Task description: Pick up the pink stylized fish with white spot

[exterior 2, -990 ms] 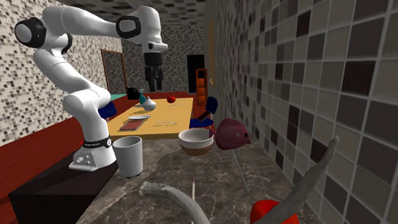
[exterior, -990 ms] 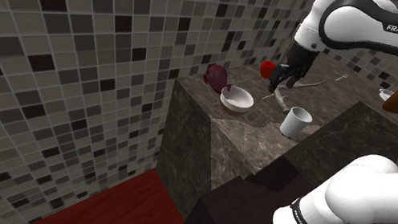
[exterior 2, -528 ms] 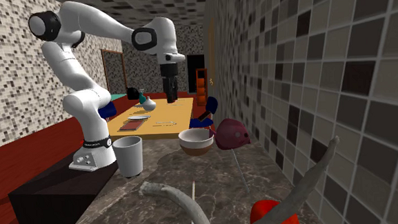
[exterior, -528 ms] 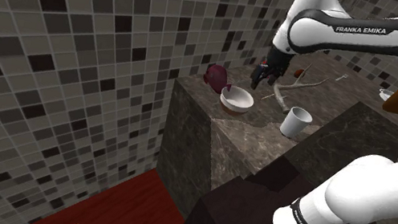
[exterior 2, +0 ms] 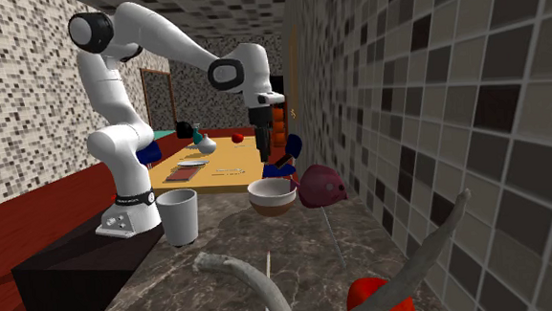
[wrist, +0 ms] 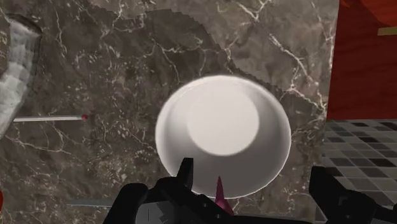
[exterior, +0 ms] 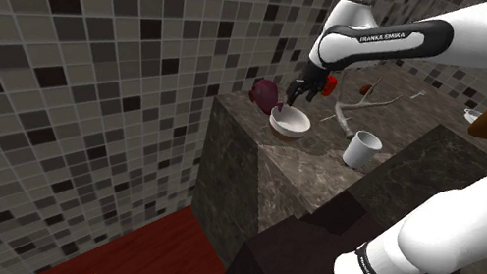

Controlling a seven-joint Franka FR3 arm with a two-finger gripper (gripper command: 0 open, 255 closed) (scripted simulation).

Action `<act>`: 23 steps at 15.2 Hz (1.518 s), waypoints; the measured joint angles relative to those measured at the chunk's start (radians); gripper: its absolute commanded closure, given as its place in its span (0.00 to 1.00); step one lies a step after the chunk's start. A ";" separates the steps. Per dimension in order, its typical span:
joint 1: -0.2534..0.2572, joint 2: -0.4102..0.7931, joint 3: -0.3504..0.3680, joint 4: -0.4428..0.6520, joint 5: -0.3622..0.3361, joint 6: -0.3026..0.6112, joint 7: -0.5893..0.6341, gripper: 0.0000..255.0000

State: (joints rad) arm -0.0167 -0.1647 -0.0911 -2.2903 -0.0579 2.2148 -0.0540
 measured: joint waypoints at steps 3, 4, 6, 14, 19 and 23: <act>-0.004 0.115 -0.012 0.078 0.019 0.052 -0.035 0.00; -0.004 0.151 -0.013 0.104 0.026 0.067 -0.042 0.00; -0.006 0.222 -0.016 0.164 0.042 0.087 -0.062 0.00; -0.015 0.369 -0.014 0.224 0.071 0.186 -0.093 0.00; -0.016 0.392 -0.013 0.217 0.075 0.217 -0.096 1.00; -0.016 0.392 -0.013 0.217 0.075 0.219 -0.096 1.00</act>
State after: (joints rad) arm -0.0330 0.2269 -0.1043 -2.0737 0.0167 2.4336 -0.1501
